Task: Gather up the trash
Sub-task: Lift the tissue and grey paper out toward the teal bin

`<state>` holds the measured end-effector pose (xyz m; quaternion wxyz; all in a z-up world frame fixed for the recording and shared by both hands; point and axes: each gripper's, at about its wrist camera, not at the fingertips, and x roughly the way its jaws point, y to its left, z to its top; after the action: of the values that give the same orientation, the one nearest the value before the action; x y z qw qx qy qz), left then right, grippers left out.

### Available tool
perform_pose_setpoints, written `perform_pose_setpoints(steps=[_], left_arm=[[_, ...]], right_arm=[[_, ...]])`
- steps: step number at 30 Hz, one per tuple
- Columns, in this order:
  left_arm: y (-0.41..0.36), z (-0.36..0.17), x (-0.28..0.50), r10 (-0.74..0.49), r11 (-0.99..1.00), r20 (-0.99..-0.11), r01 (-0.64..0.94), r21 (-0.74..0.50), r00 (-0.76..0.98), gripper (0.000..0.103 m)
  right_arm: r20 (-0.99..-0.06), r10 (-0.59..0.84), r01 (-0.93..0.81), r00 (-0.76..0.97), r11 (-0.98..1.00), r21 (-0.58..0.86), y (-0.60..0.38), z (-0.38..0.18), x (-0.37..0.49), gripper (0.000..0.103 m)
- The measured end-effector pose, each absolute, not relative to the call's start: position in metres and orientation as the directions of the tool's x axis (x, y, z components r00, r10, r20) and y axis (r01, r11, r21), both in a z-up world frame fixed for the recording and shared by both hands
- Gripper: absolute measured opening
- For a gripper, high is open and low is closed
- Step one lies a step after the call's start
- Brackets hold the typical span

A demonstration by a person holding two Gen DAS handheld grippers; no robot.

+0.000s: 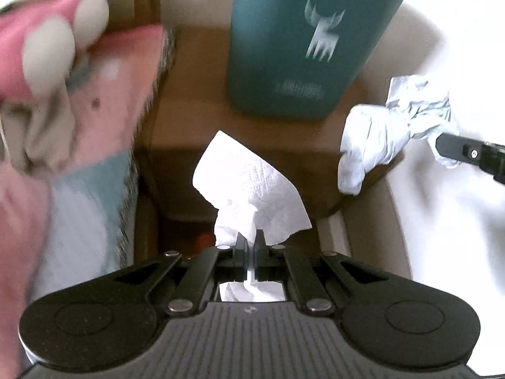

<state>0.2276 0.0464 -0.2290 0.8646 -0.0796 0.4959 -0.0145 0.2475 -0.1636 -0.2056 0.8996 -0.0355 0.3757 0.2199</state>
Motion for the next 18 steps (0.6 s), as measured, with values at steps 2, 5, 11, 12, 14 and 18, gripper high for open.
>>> perform_pose_setpoints(steps=[2,5,11,12,14,18], left_arm=[[0.042,-0.207,0.229,-0.103,0.987,-0.840,-0.047,-0.151,0.532,0.003],[0.044,-0.170,0.233,-0.108,0.987,-0.816,-0.039,-0.158,0.567,0.003],[0.044,-0.118,0.239,-0.117,0.987,-0.765,-0.011,-0.159,0.633,0.003],[0.043,-0.110,0.239,-0.113,0.988,-0.757,-0.008,-0.155,0.644,0.003],[0.045,-0.090,0.245,-0.114,0.988,-0.739,-0.002,-0.155,0.664,0.003],[0.041,-0.048,0.260,-0.118,0.989,-0.690,0.020,-0.148,0.715,0.003]], right_arm=[[-0.674,0.377,-0.428,0.635,0.898,0.099,-0.165,-0.186,0.246,0.002],[-0.651,0.384,-0.434,0.655,0.896,0.091,-0.167,-0.158,0.245,0.002],[-0.595,0.399,-0.454,0.697,0.889,0.065,-0.163,-0.113,0.249,0.002],[-0.583,0.398,-0.454,0.708,0.889,0.056,-0.162,-0.105,0.252,0.002],[-0.558,0.401,-0.454,0.726,0.890,0.049,-0.163,-0.087,0.257,0.002],[-0.502,0.398,-0.448,0.768,0.894,0.023,-0.165,-0.057,0.269,0.002]])
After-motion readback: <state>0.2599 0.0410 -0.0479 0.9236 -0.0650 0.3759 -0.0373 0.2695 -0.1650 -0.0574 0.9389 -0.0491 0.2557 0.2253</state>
